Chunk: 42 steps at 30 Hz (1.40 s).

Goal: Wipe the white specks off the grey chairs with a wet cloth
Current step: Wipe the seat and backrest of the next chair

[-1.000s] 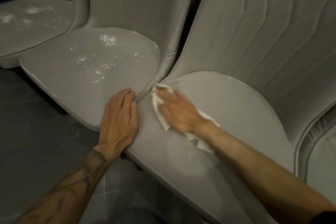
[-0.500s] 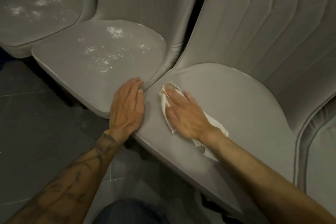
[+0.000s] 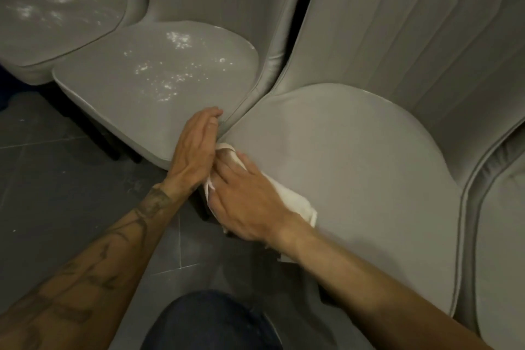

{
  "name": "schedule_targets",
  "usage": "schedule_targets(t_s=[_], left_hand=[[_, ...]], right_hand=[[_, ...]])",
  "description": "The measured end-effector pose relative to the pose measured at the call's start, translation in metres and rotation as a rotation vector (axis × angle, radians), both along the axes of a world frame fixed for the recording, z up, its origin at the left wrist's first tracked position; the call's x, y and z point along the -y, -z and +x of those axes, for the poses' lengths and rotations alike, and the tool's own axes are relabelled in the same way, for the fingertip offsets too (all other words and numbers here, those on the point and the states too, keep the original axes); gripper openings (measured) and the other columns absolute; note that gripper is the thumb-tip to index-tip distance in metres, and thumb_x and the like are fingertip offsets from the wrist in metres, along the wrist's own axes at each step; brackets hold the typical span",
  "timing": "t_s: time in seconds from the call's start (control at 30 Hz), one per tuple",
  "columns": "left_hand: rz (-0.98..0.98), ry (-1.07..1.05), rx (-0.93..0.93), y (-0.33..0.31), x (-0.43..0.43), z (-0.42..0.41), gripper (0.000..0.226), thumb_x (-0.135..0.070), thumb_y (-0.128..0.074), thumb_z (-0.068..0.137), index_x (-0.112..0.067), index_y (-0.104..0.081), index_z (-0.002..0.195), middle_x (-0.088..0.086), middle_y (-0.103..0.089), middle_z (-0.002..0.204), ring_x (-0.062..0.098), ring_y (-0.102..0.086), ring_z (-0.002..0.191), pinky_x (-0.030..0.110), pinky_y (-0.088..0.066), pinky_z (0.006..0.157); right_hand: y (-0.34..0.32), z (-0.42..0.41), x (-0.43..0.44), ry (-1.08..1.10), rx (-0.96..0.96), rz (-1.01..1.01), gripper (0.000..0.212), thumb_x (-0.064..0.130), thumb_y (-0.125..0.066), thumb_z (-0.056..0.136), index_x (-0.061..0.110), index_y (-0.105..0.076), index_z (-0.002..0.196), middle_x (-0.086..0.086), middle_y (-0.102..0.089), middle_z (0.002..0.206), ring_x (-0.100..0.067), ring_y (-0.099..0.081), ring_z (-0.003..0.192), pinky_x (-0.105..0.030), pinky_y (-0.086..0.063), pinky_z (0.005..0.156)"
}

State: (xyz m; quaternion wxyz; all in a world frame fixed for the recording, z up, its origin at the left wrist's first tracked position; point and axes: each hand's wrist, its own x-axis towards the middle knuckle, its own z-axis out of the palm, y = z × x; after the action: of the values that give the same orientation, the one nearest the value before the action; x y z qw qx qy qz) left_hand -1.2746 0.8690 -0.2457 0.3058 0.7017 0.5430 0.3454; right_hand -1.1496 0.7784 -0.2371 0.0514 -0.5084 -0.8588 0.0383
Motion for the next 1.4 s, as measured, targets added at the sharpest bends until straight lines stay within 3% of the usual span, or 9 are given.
schedule_targets(t_s=[0.1, 0.17, 0.27, 0.37, 0.47, 0.57, 0.63, 0.77, 1.4], left_hand=[[0.042, 0.024, -0.13, 0.004, -0.002, 0.001, 0.054, -0.036, -0.028, 0.104, -0.01, -0.057, 0.142, 0.007, -0.054, 0.15, 0.021, -0.046, 0.14, 0.024, -0.025, 0.119], [0.104, 0.041, -0.239, 0.009, -0.003, 0.003, 0.051, -0.032, -0.033, 0.104, -0.007, -0.059, 0.139, 0.011, -0.055, 0.15, 0.026, -0.046, 0.142, 0.032, -0.026, 0.122], [0.181, 0.042, -0.355, 0.015, -0.001, 0.005, 0.049, -0.029, -0.037, 0.103, -0.003, -0.06, 0.139, 0.014, -0.054, 0.152, 0.031, -0.044, 0.145, 0.043, -0.025, 0.125], [0.224, 0.015, -0.372, 0.017, 0.0, 0.007, 0.049, -0.026, -0.038, 0.103, 0.0, -0.06, 0.139, 0.017, -0.055, 0.151, 0.033, -0.046, 0.144, 0.044, -0.026, 0.124], [0.229, 0.01, -0.359, 0.017, -0.001, 0.007, 0.049, -0.025, -0.037, 0.103, 0.001, -0.06, 0.138, 0.019, -0.056, 0.149, 0.035, -0.048, 0.141, 0.045, -0.03, 0.123], [0.172, 0.045, -0.334, 0.012, -0.007, 0.0, 0.052, -0.026, -0.032, 0.104, 0.005, -0.06, 0.136, 0.023, -0.056, 0.147, 0.037, -0.051, 0.138, 0.045, -0.032, 0.122], [0.212, 0.079, -0.425, 0.01, -0.016, -0.012, 0.052, -0.028, -0.033, 0.104, 0.003, -0.061, 0.134, 0.022, -0.057, 0.145, 0.037, -0.053, 0.134, 0.046, -0.034, 0.118], [0.344, 0.131, -0.699, 0.009, -0.024, -0.037, 0.058, -0.042, -0.033, 0.103, -0.008, -0.055, 0.145, 0.016, -0.05, 0.154, 0.035, -0.046, 0.141, 0.049, -0.033, 0.117], [0.354, 0.048, -0.753, 0.021, -0.025, -0.038, 0.06, -0.041, -0.026, 0.106, -0.012, -0.045, 0.155, 0.011, -0.042, 0.163, 0.031, -0.036, 0.151, 0.051, -0.024, 0.125]], right_hand=[[0.001, 0.039, 0.033, 0.043, -0.032, -0.012, 0.057, 0.034, -0.024, 0.112, 0.012, -0.022, 0.164, -0.007, -0.02, 0.173, -0.021, -0.013, 0.161, -0.043, -0.006, 0.132], [0.003, 0.079, 0.071, 0.107, -0.013, -0.007, 0.057, 0.034, -0.024, 0.112, 0.012, -0.022, 0.165, -0.005, -0.017, 0.173, -0.018, -0.009, 0.162, -0.045, -0.008, 0.131], [0.002, 0.142, 0.122, 0.316, 0.02, 0.073, 0.056, 0.03, -0.022, 0.112, 0.002, -0.03, 0.16, -0.015, -0.026, 0.169, -0.028, -0.025, 0.158, -0.049, -0.017, 0.128], [-0.003, 0.132, 0.112, 0.537, 0.023, -0.022, 0.062, 0.032, -0.014, 0.108, 0.005, -0.025, 0.162, -0.015, -0.018, 0.171, -0.034, -0.015, 0.16, -0.052, -0.014, 0.129], [0.001, 0.052, 0.06, 0.309, 0.065, -0.03, 0.059, 0.028, -0.028, 0.106, 0.003, -0.034, 0.159, -0.024, -0.017, 0.169, -0.045, -0.008, 0.158, -0.061, -0.016, 0.125], [-0.002, -0.004, 0.019, 0.214, -0.002, -0.012, 0.059, 0.033, -0.026, 0.107, 0.008, -0.03, 0.16, -0.015, -0.023, 0.169, -0.032, -0.016, 0.158, -0.048, -0.009, 0.129], [-0.002, 0.005, 0.021, 0.215, -0.033, -0.035, 0.061, 0.034, -0.025, 0.11, 0.009, -0.018, 0.165, -0.009, -0.016, 0.173, -0.023, -0.011, 0.161, -0.042, -0.002, 0.131], [0.006, 0.046, 0.061, 0.288, -0.047, -0.005, 0.06, 0.036, -0.024, 0.11, 0.01, -0.023, 0.164, -0.007, -0.019, 0.173, -0.021, -0.014, 0.161, -0.044, -0.011, 0.132], [0.004, -0.013, -0.003, 0.314, -0.037, -0.074, 0.062, 0.035, -0.025, 0.109, 0.011, -0.014, 0.165, -0.01, -0.009, 0.174, -0.024, -0.007, 0.162, -0.049, -0.008, 0.13]])
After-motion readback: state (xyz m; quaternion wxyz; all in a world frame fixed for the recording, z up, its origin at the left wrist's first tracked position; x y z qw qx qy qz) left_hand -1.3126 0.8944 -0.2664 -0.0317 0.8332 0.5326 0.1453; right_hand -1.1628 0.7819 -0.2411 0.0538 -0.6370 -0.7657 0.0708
